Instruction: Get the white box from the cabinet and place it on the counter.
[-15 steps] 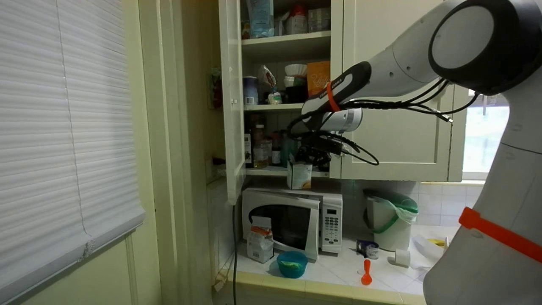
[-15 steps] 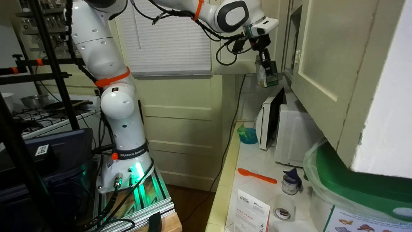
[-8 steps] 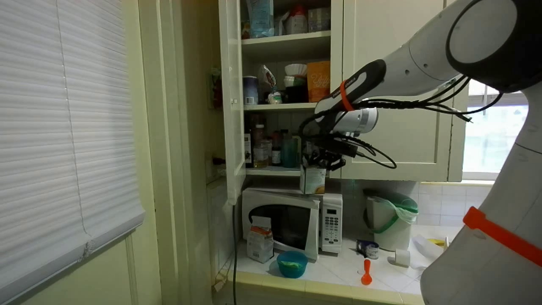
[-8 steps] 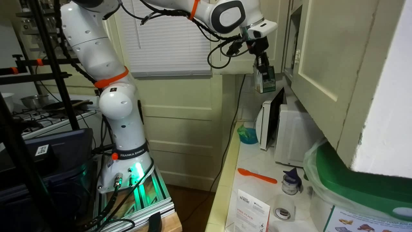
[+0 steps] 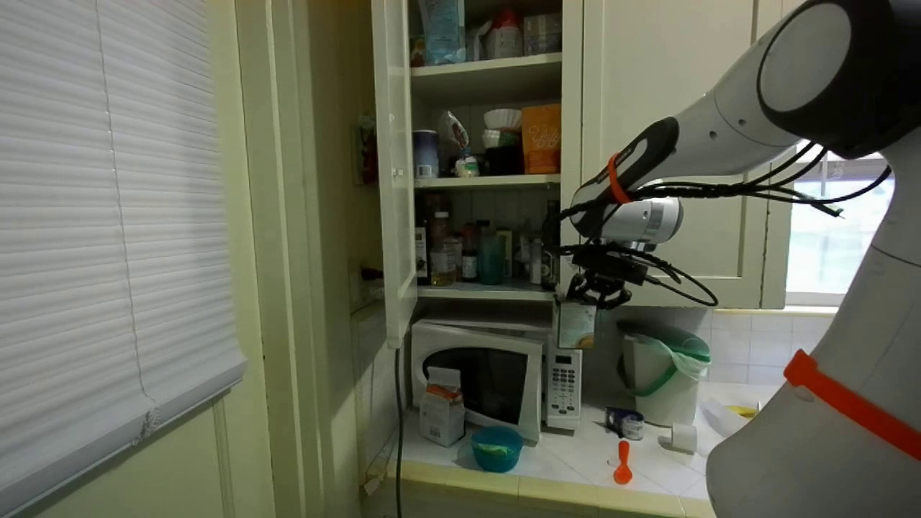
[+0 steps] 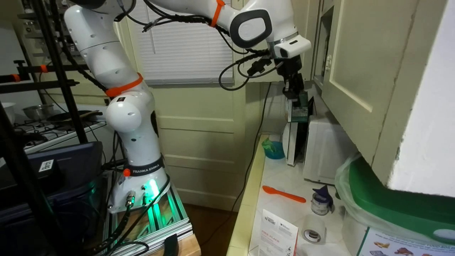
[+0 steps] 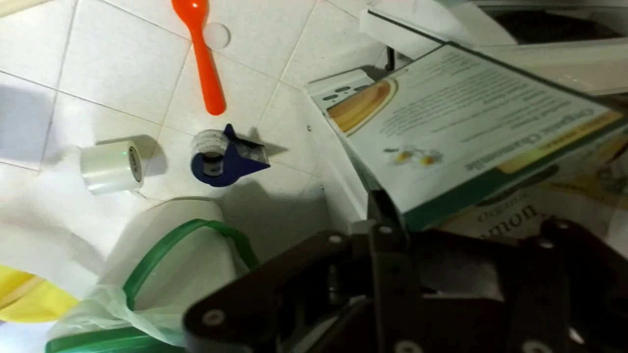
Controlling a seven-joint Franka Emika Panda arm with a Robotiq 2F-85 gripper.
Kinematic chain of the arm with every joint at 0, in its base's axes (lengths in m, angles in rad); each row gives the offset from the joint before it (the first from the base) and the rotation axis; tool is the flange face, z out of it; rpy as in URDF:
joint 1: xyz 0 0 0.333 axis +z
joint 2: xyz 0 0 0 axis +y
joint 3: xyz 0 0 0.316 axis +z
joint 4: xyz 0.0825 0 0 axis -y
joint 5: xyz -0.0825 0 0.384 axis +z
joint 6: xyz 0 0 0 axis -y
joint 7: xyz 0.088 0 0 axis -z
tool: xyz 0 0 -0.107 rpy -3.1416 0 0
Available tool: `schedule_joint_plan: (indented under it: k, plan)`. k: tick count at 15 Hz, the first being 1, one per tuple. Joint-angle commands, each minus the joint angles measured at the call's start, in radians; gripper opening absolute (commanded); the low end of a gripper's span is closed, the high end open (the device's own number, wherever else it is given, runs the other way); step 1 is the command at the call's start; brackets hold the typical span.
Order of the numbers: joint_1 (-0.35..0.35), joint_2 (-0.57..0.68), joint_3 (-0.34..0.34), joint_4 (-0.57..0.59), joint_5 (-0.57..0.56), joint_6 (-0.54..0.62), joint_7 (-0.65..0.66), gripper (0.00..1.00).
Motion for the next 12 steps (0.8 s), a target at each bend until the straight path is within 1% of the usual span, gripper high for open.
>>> schedule_joint_plan:
  k: [1,4,6,8,12]
  plan:
    - [-0.035,0.046,-0.016,-0.019,0.016,-0.004,0.037,0.00]
    - [-0.059,0.099,-0.027,-0.031,0.005,0.009,0.096,0.00]
    - [-0.071,0.131,-0.037,-0.050,-0.014,0.040,0.125,0.00]
    - [-0.074,0.170,-0.056,-0.061,0.002,0.066,0.134,0.00]
    - [-0.082,0.251,-0.087,-0.071,0.010,0.126,0.239,0.00]
